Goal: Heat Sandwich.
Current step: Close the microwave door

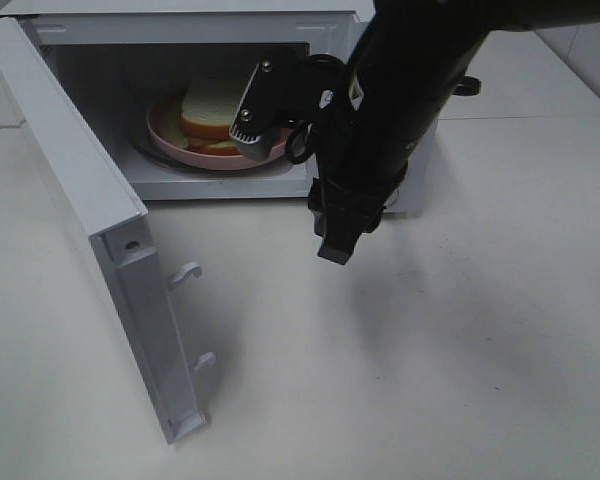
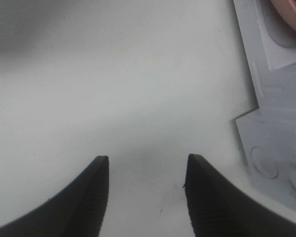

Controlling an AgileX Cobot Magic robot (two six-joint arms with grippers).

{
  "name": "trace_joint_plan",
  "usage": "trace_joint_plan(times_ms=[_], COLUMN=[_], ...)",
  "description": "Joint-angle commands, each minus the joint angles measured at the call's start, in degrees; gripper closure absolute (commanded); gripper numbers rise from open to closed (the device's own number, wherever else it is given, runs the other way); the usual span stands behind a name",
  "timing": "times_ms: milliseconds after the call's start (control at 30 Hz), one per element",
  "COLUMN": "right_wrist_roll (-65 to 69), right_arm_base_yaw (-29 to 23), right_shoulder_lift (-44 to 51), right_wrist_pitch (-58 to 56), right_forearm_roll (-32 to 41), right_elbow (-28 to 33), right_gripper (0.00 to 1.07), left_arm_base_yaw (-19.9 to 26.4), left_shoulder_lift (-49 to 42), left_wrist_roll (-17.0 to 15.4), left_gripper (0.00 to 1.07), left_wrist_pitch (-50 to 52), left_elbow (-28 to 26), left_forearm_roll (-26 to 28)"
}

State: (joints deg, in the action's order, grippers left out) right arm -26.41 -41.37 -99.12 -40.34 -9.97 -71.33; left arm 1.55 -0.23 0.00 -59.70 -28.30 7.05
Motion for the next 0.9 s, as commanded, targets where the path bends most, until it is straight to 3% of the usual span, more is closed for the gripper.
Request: trace_joint_plan(times_ms=[33,400,633,900], right_wrist_roll=[8.1,27.7,32.8,32.8], right_arm_base_yaw=[0.1,2.1,6.9,16.8], right_shoulder_lift=[5.0,13.4,16.6,19.7], right_wrist_pitch=[-0.6,-1.4,-8.0,-15.2], right_forearm_roll=[0.5,1.4,1.8,3.4], right_elbow=[4.4,10.7,11.9,12.0], right_gripper=[0.58,0.58,0.58,0.58], left_arm_base_yaw=[-0.3,-0.3,-0.3,-0.3], left_shoulder_lift=[-1.3,-1.3,-1.3,-1.3], left_wrist_roll=[0.0,0.0,0.0,0.0], left_gripper=[0.31,0.31,0.31,0.31], left_wrist_pitch=[0.7,0.7,0.7,0.7], left_elbow=[0.2,0.2,0.2,0.2], left_forearm_roll=[0.2,0.2,0.2,0.3])
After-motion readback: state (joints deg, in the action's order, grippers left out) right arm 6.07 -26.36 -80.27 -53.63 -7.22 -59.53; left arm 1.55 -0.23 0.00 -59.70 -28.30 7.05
